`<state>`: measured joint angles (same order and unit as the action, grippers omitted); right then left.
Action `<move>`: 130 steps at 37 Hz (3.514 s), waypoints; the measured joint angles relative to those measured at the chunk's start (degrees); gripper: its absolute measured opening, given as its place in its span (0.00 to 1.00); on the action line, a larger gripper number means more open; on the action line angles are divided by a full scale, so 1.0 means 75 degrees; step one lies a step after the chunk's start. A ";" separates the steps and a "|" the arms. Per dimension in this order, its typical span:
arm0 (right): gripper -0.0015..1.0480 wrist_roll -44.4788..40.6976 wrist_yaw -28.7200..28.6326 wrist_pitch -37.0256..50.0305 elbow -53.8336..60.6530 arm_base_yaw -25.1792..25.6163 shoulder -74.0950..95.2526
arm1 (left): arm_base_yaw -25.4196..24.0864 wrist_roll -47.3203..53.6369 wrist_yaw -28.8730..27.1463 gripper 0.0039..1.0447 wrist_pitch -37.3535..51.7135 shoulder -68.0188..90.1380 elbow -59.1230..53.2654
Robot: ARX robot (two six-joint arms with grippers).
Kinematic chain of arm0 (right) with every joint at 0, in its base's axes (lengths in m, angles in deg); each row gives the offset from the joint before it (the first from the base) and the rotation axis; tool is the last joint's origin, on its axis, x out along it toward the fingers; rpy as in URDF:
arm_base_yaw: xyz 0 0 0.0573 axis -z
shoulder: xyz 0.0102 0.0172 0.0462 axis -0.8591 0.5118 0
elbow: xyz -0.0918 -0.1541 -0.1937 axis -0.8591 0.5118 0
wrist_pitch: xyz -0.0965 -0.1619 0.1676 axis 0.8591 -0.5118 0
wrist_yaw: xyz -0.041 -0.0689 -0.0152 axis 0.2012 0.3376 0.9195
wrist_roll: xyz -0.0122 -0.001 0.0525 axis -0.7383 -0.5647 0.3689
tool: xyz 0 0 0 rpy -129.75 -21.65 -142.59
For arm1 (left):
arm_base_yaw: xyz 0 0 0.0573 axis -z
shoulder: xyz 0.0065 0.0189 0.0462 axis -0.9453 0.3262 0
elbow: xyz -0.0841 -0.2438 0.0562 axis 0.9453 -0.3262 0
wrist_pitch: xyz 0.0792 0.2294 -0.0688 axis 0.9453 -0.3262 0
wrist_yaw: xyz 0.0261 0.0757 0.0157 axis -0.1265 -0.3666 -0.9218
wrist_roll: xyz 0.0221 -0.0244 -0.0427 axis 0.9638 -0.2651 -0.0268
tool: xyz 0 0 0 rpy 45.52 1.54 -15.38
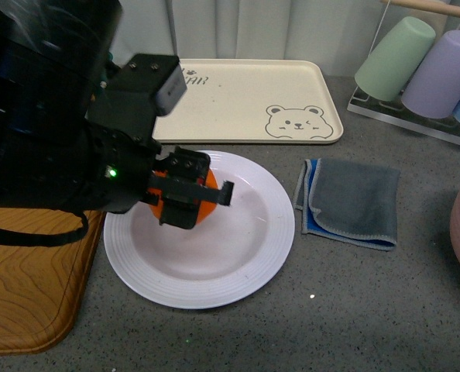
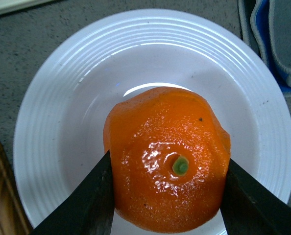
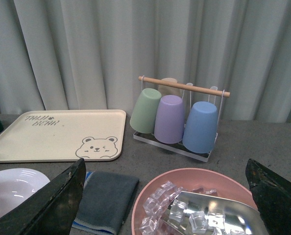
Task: Place orange and plate with both arms
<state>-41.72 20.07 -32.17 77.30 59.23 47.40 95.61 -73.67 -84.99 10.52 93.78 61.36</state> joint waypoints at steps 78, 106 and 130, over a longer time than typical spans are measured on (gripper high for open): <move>0.91 0.0000 0.0000 -0.0003 0.0000 0.0000 0.0000 | -0.3013 0.0664 -0.0230 0.03 0.3876 -0.7630 -0.5625; 0.91 0.0000 0.0000 0.0000 0.0000 0.0000 0.0000 | -0.3267 0.0664 -0.0154 0.03 0.0583 -1.1267 -0.5721; 0.91 0.0000 0.0000 0.0000 0.0000 0.0000 0.0000 | -0.3267 0.0664 -0.0154 0.03 -0.0933 -1.2799 -0.5721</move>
<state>-41.72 20.07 -32.17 77.30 59.23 47.40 71.11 -68.69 -86.15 3.53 -2.21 18.46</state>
